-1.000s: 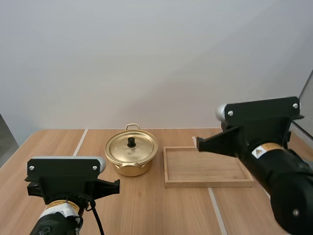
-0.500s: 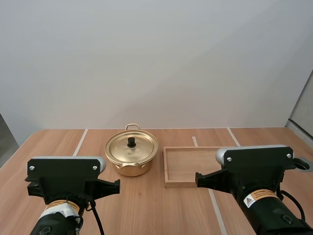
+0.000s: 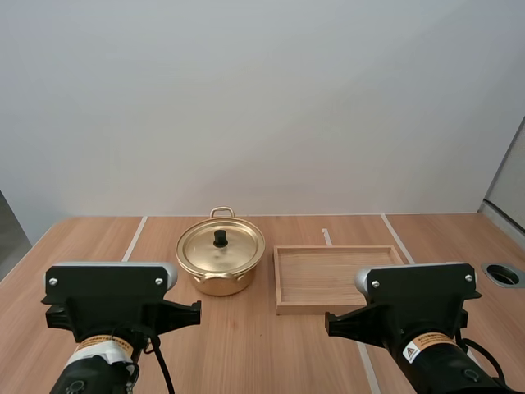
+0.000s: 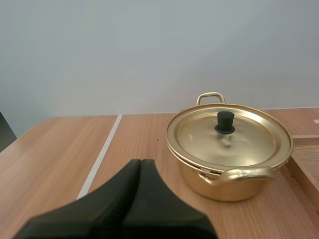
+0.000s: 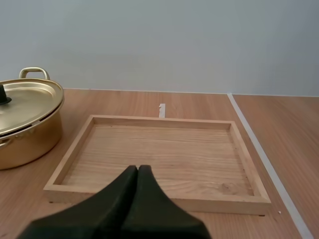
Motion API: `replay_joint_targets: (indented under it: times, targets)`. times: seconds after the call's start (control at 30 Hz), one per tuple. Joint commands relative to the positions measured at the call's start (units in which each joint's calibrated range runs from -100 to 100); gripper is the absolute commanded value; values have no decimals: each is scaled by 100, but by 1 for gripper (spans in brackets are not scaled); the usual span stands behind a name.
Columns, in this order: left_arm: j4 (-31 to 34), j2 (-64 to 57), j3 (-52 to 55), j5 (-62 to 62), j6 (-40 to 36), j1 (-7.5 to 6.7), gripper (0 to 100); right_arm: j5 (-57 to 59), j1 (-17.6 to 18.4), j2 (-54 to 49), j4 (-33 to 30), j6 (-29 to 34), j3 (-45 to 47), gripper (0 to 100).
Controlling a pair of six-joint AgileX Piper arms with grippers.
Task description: Open the pot, put the pineapple inside, and close it
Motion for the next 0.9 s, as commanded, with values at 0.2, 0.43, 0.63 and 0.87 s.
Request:
replay_joint_targets:
  times: [0.2, 0.43, 0.63, 0.87]
  targets:
    - [89, -61, 0, -53, 19, -23, 0, -10, 12, -40, 100, 5, 0, 0]
    - [89, -61, 0, -53, 19, -23, 0, -10, 12, -40, 100, 5, 0, 0]
    - [89, -61, 0, -53, 19, -23, 0, -10, 12, -40, 100, 5, 0, 0]
    - [89, -61, 0, -53, 19, -23, 0, -10, 12, -40, 100, 5, 0, 0]
